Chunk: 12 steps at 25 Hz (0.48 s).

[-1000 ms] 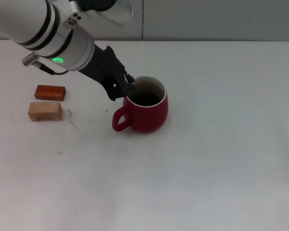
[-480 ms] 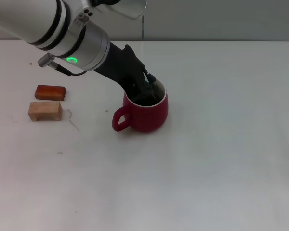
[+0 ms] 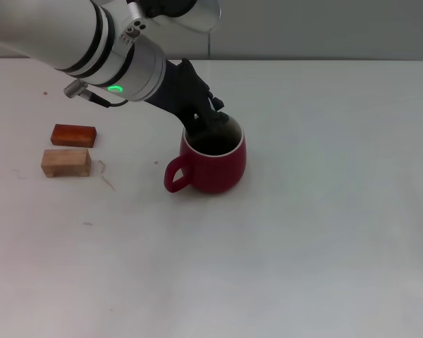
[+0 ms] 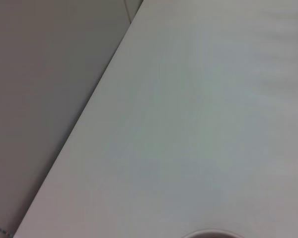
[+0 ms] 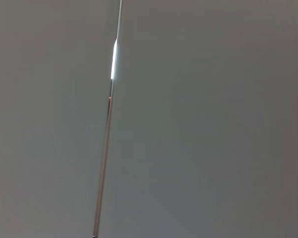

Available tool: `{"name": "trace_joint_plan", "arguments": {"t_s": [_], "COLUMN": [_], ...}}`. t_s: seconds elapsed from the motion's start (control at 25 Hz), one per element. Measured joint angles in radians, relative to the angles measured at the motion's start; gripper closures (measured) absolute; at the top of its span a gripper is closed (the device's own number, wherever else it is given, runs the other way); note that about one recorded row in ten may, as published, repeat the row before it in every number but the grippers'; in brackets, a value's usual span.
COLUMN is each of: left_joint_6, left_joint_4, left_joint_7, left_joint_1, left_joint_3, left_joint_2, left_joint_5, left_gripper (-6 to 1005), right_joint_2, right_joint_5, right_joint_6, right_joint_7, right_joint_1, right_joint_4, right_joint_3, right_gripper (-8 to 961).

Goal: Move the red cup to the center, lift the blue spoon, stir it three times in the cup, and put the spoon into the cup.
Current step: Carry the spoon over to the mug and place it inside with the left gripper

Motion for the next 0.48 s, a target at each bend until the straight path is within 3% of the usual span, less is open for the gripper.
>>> {"name": "trace_joint_plan", "arguments": {"t_s": [0.48], "left_joint_6": [0.081], "left_joint_4": [0.039], "left_joint_7": [-0.015], "left_joint_1": [0.002], "left_joint_3": [0.008], "left_joint_2": [0.001], "left_joint_5": [0.073], "left_gripper": [832], "right_joint_2": [-0.001], "right_joint_5": [0.000], "right_joint_6": [0.001], "right_joint_7": [0.000], "right_joint_1": [0.008], "right_joint_4": [0.000], "right_joint_3": [0.000], "right_gripper": [377]}}
